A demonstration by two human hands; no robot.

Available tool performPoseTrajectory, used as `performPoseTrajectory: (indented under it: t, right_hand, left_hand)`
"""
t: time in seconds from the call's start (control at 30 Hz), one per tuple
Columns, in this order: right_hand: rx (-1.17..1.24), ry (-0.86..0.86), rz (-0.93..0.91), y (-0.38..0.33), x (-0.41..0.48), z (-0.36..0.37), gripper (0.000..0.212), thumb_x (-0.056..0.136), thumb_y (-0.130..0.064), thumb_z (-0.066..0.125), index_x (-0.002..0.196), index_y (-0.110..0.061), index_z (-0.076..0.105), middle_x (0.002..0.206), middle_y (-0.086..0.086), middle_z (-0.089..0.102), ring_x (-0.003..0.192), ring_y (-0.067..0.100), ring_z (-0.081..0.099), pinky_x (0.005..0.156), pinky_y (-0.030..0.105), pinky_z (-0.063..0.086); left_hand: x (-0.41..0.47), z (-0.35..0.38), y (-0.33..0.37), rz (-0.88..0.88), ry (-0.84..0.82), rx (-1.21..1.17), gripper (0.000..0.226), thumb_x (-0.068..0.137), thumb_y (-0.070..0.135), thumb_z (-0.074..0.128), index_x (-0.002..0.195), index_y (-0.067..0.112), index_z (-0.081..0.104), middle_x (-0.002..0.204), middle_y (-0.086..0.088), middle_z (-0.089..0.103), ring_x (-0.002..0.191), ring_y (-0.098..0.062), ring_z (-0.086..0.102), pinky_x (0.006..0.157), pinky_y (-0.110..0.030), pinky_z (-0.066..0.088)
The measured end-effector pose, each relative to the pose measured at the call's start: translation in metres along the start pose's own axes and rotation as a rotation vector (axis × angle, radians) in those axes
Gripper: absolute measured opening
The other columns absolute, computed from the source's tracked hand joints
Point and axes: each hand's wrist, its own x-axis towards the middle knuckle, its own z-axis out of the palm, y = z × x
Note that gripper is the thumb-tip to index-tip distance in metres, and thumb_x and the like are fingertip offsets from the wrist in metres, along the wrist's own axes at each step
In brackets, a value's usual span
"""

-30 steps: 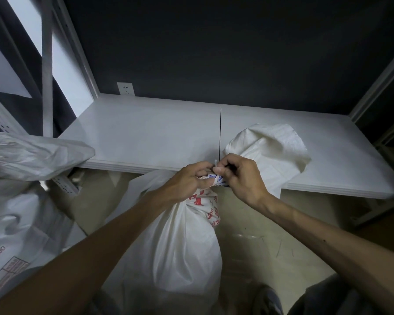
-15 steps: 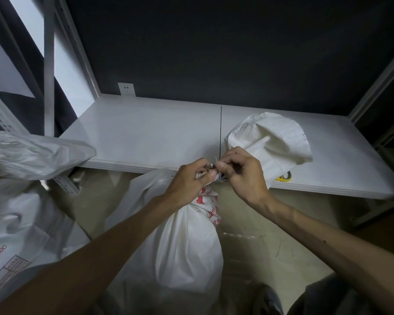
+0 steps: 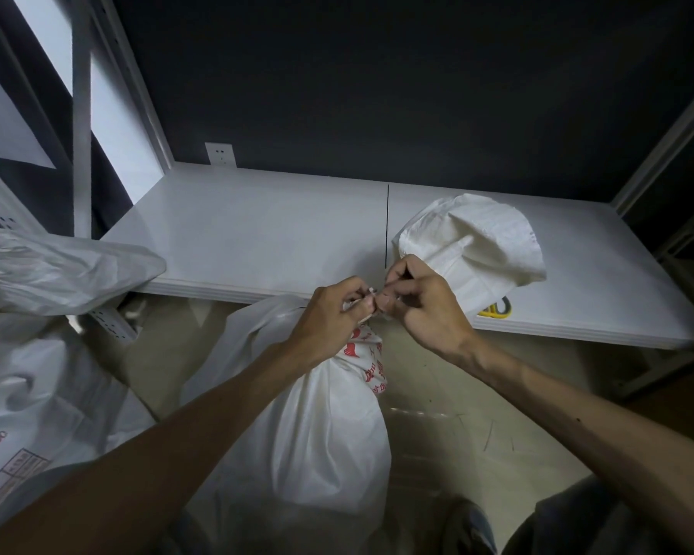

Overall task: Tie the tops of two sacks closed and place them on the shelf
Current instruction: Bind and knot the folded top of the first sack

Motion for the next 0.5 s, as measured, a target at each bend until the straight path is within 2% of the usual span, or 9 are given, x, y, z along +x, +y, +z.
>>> performPoseTrajectory:
  t: [0.17, 0.3, 0.5]
  right_hand:
    - [-0.022, 0.004, -0.004, 0.0006, 0.0006, -0.0003, 0.022, 0.085, 0.000, 0.069, 0.066, -0.012, 0.066, 0.086, -0.006, 0.046, 0.073, -0.001, 0.047, 0.066, 0.007, 0.034]
    - [-0.009, -0.004, -0.006, 0.0013, 0.0015, -0.0010, 0.025, 0.084, -0.001, 0.069, 0.064, -0.015, 0.066, 0.085, -0.007, 0.047, 0.072, 0.000, 0.047, 0.065, 0.008, 0.034]
    - [-0.009, -0.017, -0.006, 0.0003, 0.0013, -0.0006, 0.027, 0.085, 0.000, 0.069, 0.063, -0.015, 0.066, 0.087, -0.005, 0.046, 0.073, 0.000, 0.047, 0.066, 0.009, 0.035]
  left_hand:
    - [0.0001, 0.0003, 0.0005, -0.001, -0.009, -0.021, 0.015, 0.092, 0.024, 0.058, 0.096, 0.013, 0.068, 0.088, -0.005, 0.073, 0.088, -0.023, 0.069, 0.078, -0.042, 0.055]
    - [0.0001, 0.0002, -0.0008, -0.008, -0.006, -0.024, 0.011, 0.095, 0.016, 0.059, 0.097, 0.011, 0.068, 0.088, -0.005, 0.073, 0.088, -0.022, 0.069, 0.077, -0.040, 0.056]
    - [0.0004, 0.0004, 0.0010, -0.016, -0.003, -0.022, 0.011, 0.096, 0.015, 0.058, 0.099, 0.011, 0.068, 0.088, -0.005, 0.073, 0.088, -0.021, 0.069, 0.074, -0.032, 0.054]
